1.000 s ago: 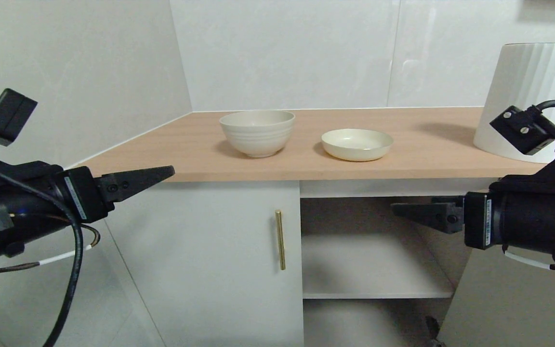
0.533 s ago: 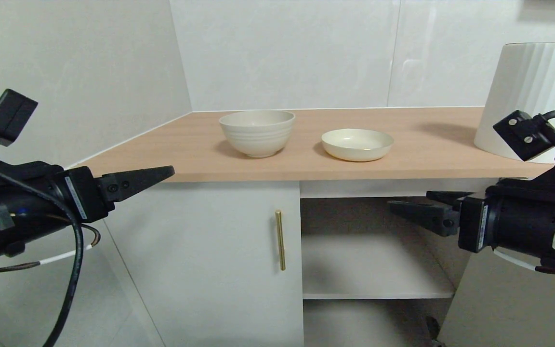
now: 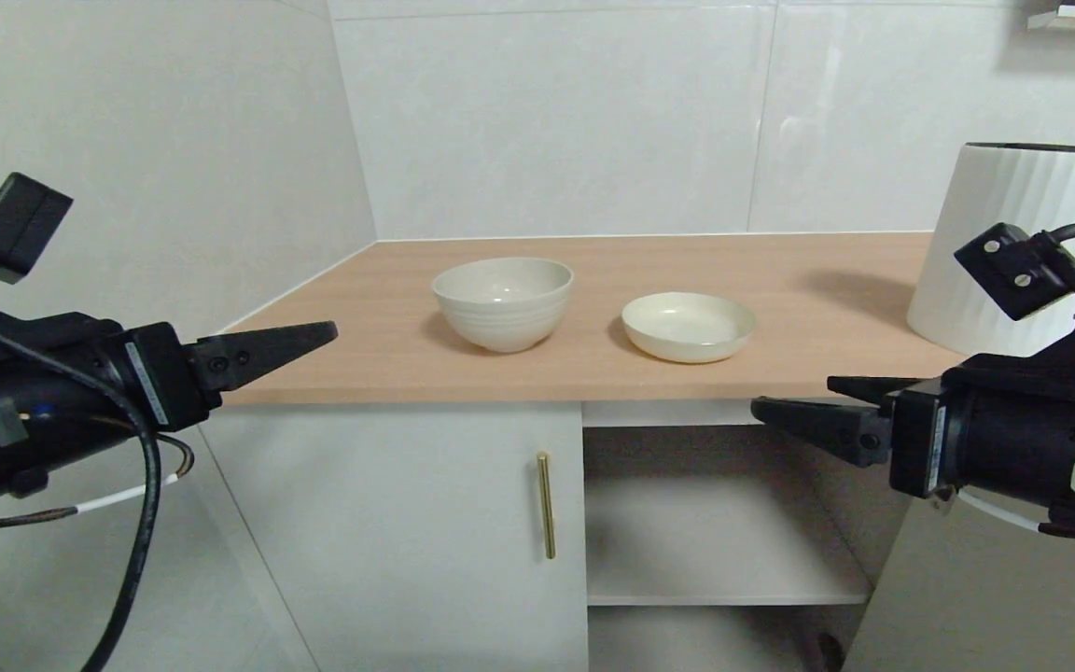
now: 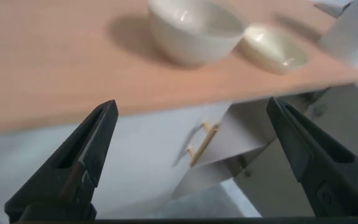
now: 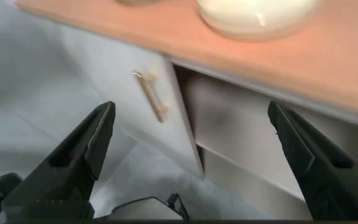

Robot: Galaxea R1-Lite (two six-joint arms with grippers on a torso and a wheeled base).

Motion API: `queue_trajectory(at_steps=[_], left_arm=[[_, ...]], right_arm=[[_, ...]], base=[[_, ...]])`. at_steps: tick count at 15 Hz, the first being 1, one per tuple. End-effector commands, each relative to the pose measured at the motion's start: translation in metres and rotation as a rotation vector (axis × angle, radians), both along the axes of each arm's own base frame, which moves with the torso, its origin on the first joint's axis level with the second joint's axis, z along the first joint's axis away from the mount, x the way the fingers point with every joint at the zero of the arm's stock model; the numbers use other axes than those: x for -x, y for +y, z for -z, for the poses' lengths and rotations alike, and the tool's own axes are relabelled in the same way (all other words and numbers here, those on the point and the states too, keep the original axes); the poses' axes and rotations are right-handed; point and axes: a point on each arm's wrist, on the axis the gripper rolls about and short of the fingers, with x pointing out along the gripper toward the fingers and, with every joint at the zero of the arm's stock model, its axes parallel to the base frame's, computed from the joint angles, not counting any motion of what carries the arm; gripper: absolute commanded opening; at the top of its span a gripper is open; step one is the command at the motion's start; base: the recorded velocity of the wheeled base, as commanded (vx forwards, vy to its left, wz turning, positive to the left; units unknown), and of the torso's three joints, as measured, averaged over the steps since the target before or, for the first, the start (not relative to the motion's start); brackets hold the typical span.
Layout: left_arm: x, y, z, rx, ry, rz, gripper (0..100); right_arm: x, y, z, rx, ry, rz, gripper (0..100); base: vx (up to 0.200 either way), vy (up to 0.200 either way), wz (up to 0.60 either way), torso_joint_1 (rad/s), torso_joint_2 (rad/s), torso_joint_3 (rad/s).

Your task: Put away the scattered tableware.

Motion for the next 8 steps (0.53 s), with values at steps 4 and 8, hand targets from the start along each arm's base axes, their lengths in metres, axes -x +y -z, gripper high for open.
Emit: queue_trajectory(at_steps=[4, 8], left_arm=[[-0.003, 0.0, 0.002, -0.002, 0.012, -0.002, 100], [-0.012, -0.001, 0.001, -0.001, 0.003, -0.008, 100]], right_arm=[[-0.002, 0.001, 0.003, 0.019, 0.001, -0.004, 100], [-0.004, 0.002, 0.005, 0.028, 0.009, -0.003, 100]], base=[[0.0, 0.0, 0.0, 0.174, -0.47, -0.288], [0.0, 0.0, 0.0, 0.193, -0.46, -0.283]])
